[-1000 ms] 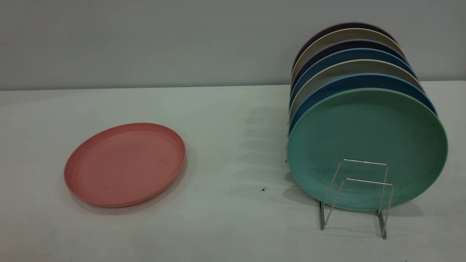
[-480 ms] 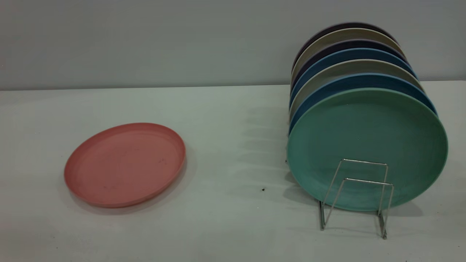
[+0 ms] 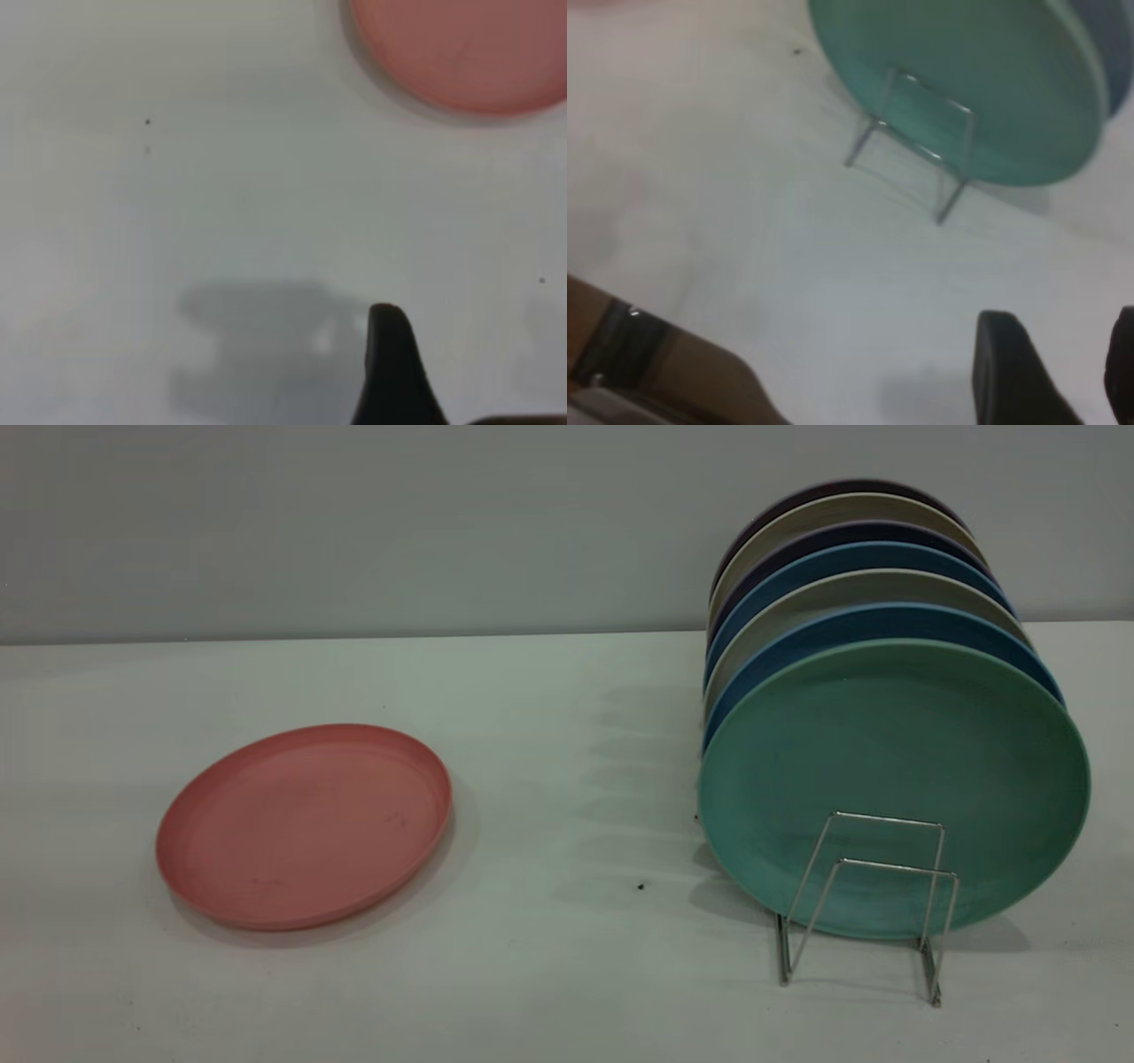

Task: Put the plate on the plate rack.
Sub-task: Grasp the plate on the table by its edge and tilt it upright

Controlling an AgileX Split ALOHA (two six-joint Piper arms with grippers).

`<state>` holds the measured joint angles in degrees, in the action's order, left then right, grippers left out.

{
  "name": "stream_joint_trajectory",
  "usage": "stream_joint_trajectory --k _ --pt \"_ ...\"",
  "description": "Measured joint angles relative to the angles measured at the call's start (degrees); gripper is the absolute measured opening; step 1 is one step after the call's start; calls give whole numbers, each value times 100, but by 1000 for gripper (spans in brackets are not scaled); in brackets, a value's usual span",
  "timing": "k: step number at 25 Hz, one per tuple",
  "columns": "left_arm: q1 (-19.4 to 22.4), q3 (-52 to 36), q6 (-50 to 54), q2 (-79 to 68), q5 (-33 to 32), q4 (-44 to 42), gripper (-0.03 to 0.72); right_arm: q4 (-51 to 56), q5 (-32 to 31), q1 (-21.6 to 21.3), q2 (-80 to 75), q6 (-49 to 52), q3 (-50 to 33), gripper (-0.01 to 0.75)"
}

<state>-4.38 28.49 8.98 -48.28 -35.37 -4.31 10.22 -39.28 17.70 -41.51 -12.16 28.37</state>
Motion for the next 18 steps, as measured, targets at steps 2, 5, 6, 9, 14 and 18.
stream_joint_trajectory --k 2,5,6,9,14,18 --pt "0 0 113 -496 398 -2 508 314 103 0 -207 -251 0 280" --pt "0 0 219 -1226 934 -2 508 814 112 0 -488 -721 113 280" --pt "0 0 241 -1479 1117 -2 508 944 112 0 -587 -876 179 280" --pt "144 7 361 -2181 1662 -2 508 1316 140 0 -840 -1213 356 280" --pt "660 87 422 -3209 2515 -2 508 1588 193 0 -1292 -1486 457 280" --pt "767 425 433 -3967 2838 -2 508 1857 217 0 -1536 -1721 457 280"
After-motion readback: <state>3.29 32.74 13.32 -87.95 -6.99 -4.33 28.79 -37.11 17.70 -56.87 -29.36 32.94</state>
